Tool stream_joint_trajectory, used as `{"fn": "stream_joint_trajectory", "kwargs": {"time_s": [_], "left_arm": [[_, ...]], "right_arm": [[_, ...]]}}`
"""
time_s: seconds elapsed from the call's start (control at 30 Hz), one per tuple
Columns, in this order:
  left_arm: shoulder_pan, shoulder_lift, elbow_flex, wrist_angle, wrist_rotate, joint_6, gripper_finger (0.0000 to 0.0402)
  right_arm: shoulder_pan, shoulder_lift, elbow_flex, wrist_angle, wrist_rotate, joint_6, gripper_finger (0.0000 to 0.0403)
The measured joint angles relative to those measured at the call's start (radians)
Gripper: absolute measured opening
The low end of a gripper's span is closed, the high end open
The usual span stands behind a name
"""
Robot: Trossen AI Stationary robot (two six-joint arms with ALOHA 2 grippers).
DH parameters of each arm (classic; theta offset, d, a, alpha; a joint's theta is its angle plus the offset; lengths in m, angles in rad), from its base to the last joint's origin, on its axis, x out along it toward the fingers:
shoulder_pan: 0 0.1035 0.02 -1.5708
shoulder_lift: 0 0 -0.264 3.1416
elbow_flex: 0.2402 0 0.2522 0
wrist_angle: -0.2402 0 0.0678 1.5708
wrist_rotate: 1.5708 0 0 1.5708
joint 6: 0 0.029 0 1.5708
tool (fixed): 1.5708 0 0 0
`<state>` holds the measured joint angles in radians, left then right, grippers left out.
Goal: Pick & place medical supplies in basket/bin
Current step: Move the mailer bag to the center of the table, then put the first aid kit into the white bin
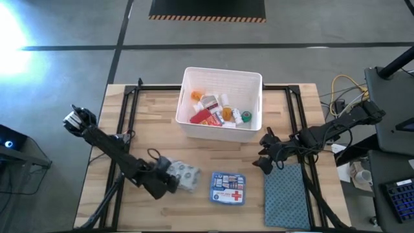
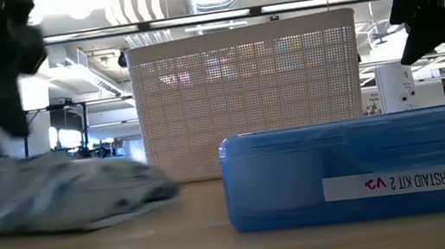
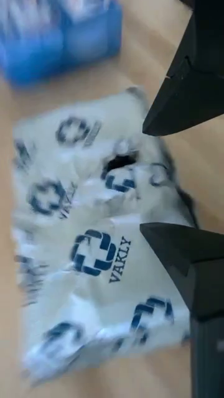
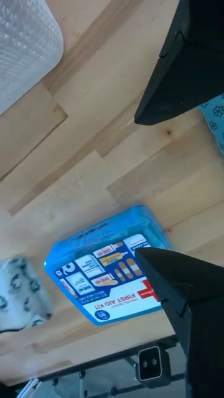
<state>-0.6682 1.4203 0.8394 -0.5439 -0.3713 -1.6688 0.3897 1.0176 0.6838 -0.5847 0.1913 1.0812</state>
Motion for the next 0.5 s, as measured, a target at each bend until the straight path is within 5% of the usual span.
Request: {"fn": "stream_joint_trajectory", "kwargs": {"time_s": [0.13, 0.3, 0.5], "left_arm": [[0.002, -0.009, 0.121, -0.148, -0.035, 0.135, 0.0221], [-0.007, -0.001, 0.208, -0.501, 0.054, -0.178, 0.0221], [-0.009, 0.008, 0.122, -0.241, 0.206, -0.327, 0.0221]], "right_arm": [[0.0, 0.0, 0.0, 0.0, -0.001, -0.008, 0.0328], [-0.012, 0.0, 0.0, 0.029, -0.045, 0.003, 0.0328], [-0.07, 0.022, -0.002, 0.044, -0.133, 0.057, 0.0328]]}}
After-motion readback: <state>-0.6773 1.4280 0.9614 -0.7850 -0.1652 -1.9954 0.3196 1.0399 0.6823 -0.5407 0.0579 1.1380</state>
